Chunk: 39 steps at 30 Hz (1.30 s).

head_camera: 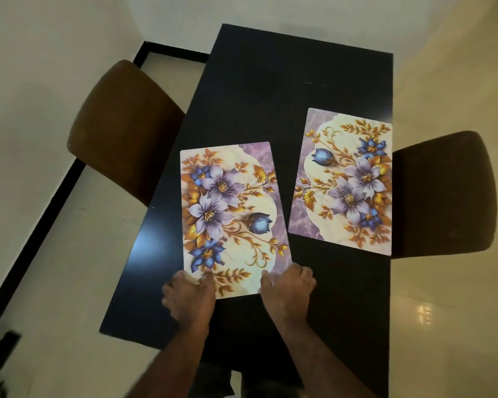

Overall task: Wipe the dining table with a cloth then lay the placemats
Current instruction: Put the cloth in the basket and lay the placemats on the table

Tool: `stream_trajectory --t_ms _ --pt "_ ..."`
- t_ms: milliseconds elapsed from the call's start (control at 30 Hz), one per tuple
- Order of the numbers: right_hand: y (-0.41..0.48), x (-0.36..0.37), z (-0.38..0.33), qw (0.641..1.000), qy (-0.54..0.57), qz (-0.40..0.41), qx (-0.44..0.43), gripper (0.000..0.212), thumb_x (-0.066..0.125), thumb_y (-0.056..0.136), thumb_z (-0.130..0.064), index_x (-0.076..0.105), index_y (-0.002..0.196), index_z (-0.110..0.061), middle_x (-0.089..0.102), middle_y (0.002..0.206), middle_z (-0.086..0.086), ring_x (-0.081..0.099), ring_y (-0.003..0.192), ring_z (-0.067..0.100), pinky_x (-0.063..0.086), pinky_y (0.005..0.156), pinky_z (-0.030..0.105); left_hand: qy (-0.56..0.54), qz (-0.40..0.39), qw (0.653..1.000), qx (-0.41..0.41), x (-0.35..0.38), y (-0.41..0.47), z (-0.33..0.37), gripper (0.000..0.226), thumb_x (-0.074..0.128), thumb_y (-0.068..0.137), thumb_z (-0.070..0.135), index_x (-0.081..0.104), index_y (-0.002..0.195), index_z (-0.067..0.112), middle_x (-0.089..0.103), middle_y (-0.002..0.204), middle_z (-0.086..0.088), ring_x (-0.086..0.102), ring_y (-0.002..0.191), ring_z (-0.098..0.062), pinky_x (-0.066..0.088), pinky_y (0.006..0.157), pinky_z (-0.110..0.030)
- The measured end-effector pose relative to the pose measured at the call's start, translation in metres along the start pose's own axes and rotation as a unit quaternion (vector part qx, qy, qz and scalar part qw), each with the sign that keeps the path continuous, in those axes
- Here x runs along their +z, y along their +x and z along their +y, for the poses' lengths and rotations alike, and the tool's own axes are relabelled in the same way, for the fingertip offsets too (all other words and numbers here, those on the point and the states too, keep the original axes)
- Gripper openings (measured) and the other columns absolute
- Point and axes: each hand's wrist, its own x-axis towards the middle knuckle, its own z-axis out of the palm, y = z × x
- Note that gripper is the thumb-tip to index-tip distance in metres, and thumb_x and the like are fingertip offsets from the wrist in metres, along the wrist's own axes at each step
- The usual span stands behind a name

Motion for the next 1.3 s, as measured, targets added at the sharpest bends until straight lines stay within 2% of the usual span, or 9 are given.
stream_trajectory --t_ms 233,367,467,567,767,933,1100,1200,1300 --pt "0.019 -0.014 -0.003 0.969 0.219 -0.023 0.114 0.052 0.082 0.100 -0.037 0.056 0.143 -0.023 0.057 0.137 0.000 0.064 0.114 0.018 0.061 0.079 0.032 -0.067 -0.023 0.997 -0.026 -0.019 0.020 -0.010 0.049 0.077 0.103 0.043 0.069 0.138 0.011 0.057 0.146 -0.020 0.060 0.132 -0.041 0.060 0.103 -0.058" --pt "0.023 -0.018 -0.004 0.970 0.230 -0.029 0.075 0.038 0.076 0.107 -0.028 0.066 0.143 -0.024 0.066 0.143 -0.001 0.069 0.122 0.019 0.066 0.098 0.041 -0.076 -0.049 0.996 -0.018 -0.024 0.025 -0.012 0.048 0.075 0.104 0.045 0.069 0.138 0.011 0.063 0.142 -0.017 0.065 0.128 -0.038 0.061 0.104 -0.058" --pt "0.025 -0.024 -0.003 0.948 0.301 -0.058 0.083 0.014 0.080 0.105 -0.023 0.074 0.110 -0.034 0.075 0.125 -0.004 0.074 0.108 0.018 0.071 0.090 0.048 -0.107 -0.053 0.993 0.003 -0.029 0.026 -0.016 0.047 0.069 0.109 0.040 0.065 0.144 0.010 0.062 0.143 -0.017 0.066 0.127 -0.037 0.060 0.098 -0.047" --pt "0.026 -0.028 0.004 0.928 0.351 -0.078 0.094 0.021 0.082 0.104 -0.021 0.078 0.092 -0.038 0.079 0.107 -0.004 0.078 0.100 0.022 0.072 0.080 0.051 -0.208 -0.072 0.975 0.012 -0.037 0.034 -0.024 0.032 0.064 0.113 0.030 0.069 0.138 0.010 0.071 0.131 -0.013 0.076 0.113 -0.032 0.062 0.079 -0.037" --pt "0.022 -0.031 -0.001 0.922 0.377 -0.068 0.052 0.031 0.081 0.103 -0.015 0.080 0.091 -0.044 0.077 0.096 -0.021 0.077 0.097 0.017 0.072 0.070 0.039 -0.302 -0.085 0.948 0.049 -0.062 0.070 -0.023 0.011 0.076 0.105 0.022 0.082 0.114 0.022 0.085 0.092 0.008 0.084 0.087 -0.014 0.062 0.058 -0.022" --pt "0.022 -0.029 -0.039 0.943 0.333 -0.014 -0.015 0.015 0.090 0.095 -0.017 0.083 0.101 -0.029 0.081 0.093 -0.014 0.078 0.095 0.014 0.065 0.072 0.030 -0.242 -0.058 0.954 0.164 -0.086 0.121 0.013 0.013 0.078 0.104 0.019 0.080 0.109 0.031 0.081 0.107 0.005 0.083 0.098 -0.019 0.070 0.079 -0.043" --pt "0.043 -0.033 -0.091 0.965 0.245 0.055 -0.072 0.017 0.088 0.098 -0.019 0.077 0.086 -0.025 0.074 0.084 -0.003 0.073 0.085 0.019 0.068 0.081 0.046 -0.157 -0.044 0.960 0.226 -0.104 0.179 0.069 0.020 0.079 0.104 0.022 0.084 0.123 0.017 0.082 0.112 0.001 0.081 0.100 -0.018 0.070 0.082 -0.045" --pt "0.062 -0.031 -0.118 0.966 0.236 0.081 -0.063 0.040 0.089 0.096 -0.020 0.061 0.072 -0.035 0.066 0.078 -0.018 0.064 0.075 0.006 0.060 0.066 0.030 -0.159 -0.049 0.958 0.234 -0.109 0.207 0.097 0.023 0.082 0.103 0.022 0.084 0.124 0.013 0.082 0.106 0.003 0.080 0.098 -0.017 0.070 0.081 -0.043" --pt "0.081 -0.023 -0.136 0.971 0.217 0.077 -0.065 0.032 0.090 0.096 -0.022 0.067 0.075 -0.031 0.072 0.079 -0.011 0.069 0.076 0.011 0.055 0.062 0.027 -0.137 -0.040 0.957 0.252 -0.109 0.233 0.112 0.025 0.082 0.103 0.024 0.084 0.123 0.011 0.080 0.105 0.004 0.077 0.094 -0.013 0.064 0.071 -0.031"
